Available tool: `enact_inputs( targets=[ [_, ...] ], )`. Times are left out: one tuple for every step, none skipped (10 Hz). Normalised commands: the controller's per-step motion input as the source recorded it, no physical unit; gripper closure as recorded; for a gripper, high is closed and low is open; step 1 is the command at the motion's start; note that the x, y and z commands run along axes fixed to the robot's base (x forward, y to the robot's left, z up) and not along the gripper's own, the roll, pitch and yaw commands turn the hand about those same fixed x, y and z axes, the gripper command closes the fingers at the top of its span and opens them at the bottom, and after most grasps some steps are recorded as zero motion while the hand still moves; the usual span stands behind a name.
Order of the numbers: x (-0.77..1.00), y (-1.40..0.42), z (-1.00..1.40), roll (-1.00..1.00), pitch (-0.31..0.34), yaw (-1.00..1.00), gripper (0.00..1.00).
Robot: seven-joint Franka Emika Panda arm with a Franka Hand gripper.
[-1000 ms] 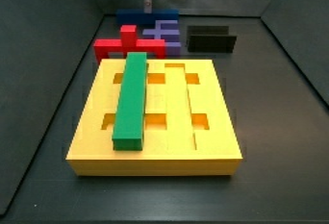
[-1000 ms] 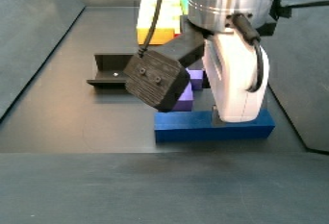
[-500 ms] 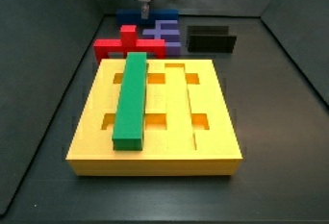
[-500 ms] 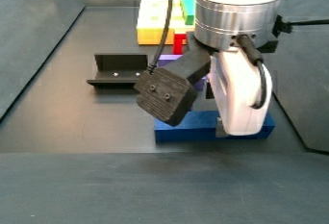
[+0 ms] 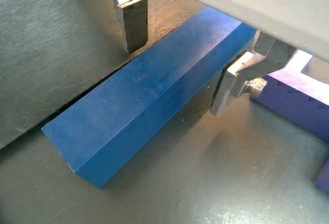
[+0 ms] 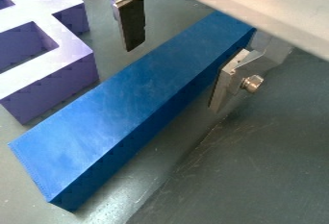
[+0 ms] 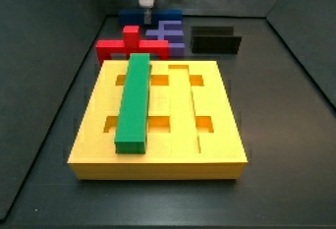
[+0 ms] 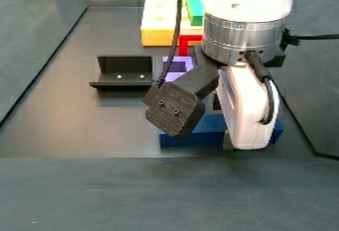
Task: Pick up the blue object. Move up. Move to above the board. Insert the blue object.
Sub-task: Pick up the blue object.
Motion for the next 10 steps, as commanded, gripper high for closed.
enact_inputs(
  targets=[
    [0.00,0.11,-0.09,-0.07,-0.030,0.00,0.00],
    [0.00,0.00,0.00,0.00,0.000,0.00,0.00],
    [0.00,0.00,0.00,0.00,0.000,0.00,1.00],
    [0.00,0.00,0.00,0.00,0.000,0.00,1.00],
    [0.00,0.00,0.00,0.00,0.000,0.00,1.00],
    [0.00,0.00,0.00,0.00,0.000,0.00,1.00],
    [0.00,0.00,0.00,0.00,0.000,0.00,1.00],
    [0.00,0.00,0.00,0.00,0.000,0.00,1.00],
    [0.00,0.00,0.00,0.00,0.000,0.00,1.00],
    [0.00,0.00,0.00,0.00,0.000,0.00,1.00]
  ],
)
